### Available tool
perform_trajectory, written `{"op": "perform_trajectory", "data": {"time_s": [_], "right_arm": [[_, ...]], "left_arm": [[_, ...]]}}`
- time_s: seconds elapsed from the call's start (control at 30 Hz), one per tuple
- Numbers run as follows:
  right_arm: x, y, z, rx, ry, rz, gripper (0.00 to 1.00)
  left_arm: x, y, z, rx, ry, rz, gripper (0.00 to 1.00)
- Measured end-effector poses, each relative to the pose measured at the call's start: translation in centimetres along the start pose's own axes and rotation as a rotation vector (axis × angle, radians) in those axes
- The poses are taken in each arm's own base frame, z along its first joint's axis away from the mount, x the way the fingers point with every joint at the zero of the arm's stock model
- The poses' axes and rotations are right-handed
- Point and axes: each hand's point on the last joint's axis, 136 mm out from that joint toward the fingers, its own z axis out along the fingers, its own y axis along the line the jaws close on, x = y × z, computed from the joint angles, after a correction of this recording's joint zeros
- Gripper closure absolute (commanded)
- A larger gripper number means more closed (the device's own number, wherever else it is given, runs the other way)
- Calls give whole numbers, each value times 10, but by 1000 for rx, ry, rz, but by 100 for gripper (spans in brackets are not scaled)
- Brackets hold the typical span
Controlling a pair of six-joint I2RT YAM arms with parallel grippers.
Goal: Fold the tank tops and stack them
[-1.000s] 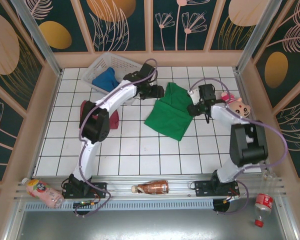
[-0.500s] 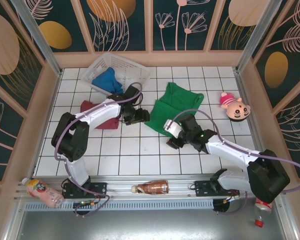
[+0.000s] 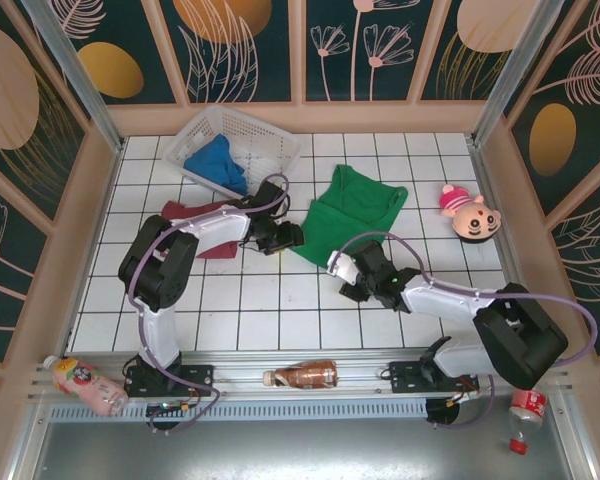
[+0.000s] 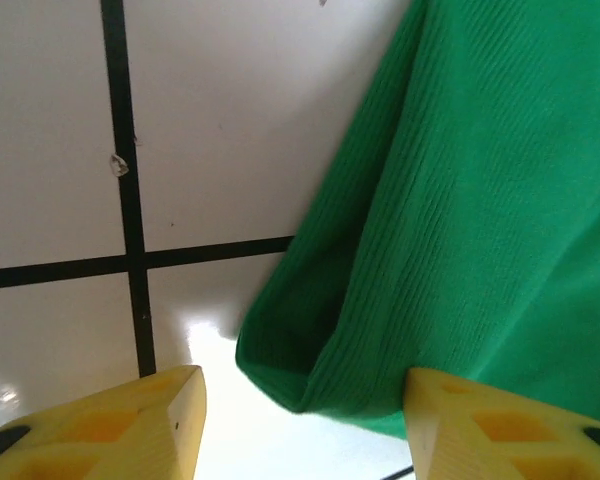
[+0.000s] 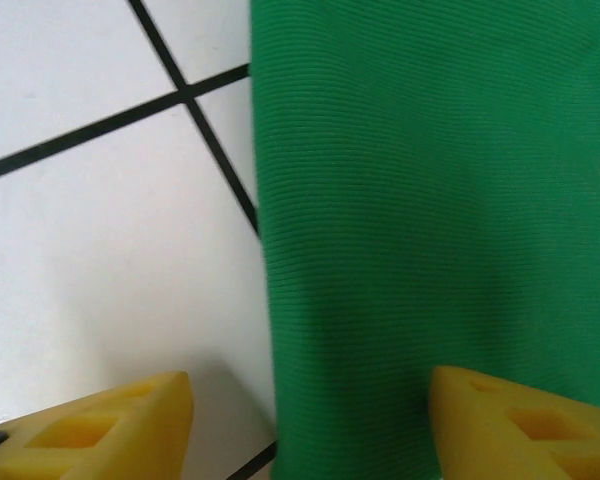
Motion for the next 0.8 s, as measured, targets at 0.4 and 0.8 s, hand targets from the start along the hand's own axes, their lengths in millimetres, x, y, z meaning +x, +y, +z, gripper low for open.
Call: {"op": "perform_trajectory", "data": {"time_s": [0.4,0.8], "right_arm": [[9,2,12,18,36,-35,87],[-23,49,-7,-202,-3,-7,99]], "left_arm": [[-2,-9,15,25,19,20,89],[18,9,-29,-83,27,35,100]]}}
